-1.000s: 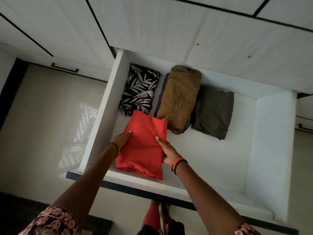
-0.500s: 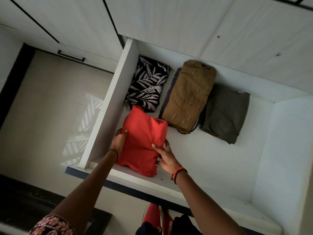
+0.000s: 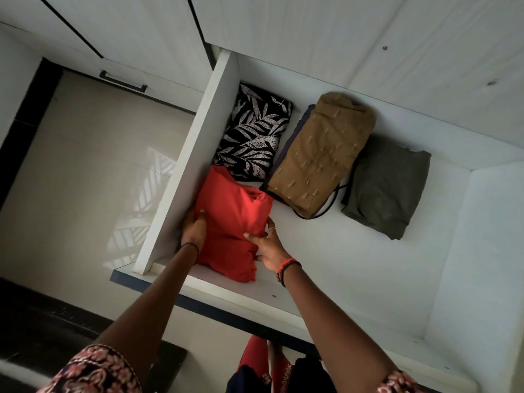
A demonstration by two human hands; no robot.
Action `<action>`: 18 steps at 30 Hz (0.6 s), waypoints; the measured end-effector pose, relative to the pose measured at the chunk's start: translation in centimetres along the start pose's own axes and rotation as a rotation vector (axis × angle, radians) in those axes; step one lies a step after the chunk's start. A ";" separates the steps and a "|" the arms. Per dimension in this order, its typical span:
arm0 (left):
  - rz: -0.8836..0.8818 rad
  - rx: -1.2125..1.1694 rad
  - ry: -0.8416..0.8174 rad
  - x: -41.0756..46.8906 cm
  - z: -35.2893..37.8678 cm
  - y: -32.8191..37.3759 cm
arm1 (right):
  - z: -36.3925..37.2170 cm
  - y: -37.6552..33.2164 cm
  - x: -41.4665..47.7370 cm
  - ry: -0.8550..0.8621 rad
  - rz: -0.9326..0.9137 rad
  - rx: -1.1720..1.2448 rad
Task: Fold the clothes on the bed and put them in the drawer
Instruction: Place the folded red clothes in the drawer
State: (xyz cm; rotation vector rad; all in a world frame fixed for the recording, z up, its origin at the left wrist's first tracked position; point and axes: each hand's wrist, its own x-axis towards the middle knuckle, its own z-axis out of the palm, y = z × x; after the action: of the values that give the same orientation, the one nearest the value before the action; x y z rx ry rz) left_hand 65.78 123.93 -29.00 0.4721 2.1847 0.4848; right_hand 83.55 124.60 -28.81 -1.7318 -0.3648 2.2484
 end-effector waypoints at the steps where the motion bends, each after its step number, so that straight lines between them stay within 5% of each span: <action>1: -0.007 0.023 0.016 -0.3 0.2 0.1 | 0.0 -0.1 0.0 0.030 -0.013 -0.084; 5: 0.067 0.096 0.205 -3.4 1.7 1.8 | -0.8 -1.9 -0.5 0.064 -0.018 -0.352; 7: 0.420 0.086 0.274 -5.9 2.6 3.2 | -2.4 -3.2 -0.6 0.066 0.052 -0.319; 10: 0.724 0.025 0.064 -7.7 4.8 5.5 | -6.1 -4.7 -1.3 0.070 0.133 -0.101; 13: 0.713 0.092 -0.087 -6.6 7.1 8.7 | -9.1 -5.9 -1.5 0.147 0.061 0.036; 18: 0.475 0.634 -0.198 -3.5 10.1 13.4 | -11.0 -8.1 0.3 0.141 -0.017 0.170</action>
State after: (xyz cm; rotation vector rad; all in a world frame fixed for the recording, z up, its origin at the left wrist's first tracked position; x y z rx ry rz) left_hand 78.09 135.55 -26.03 1.3382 1.9943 -0.0343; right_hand 94.70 132.53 -28.85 -1.7770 -0.1522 2.0640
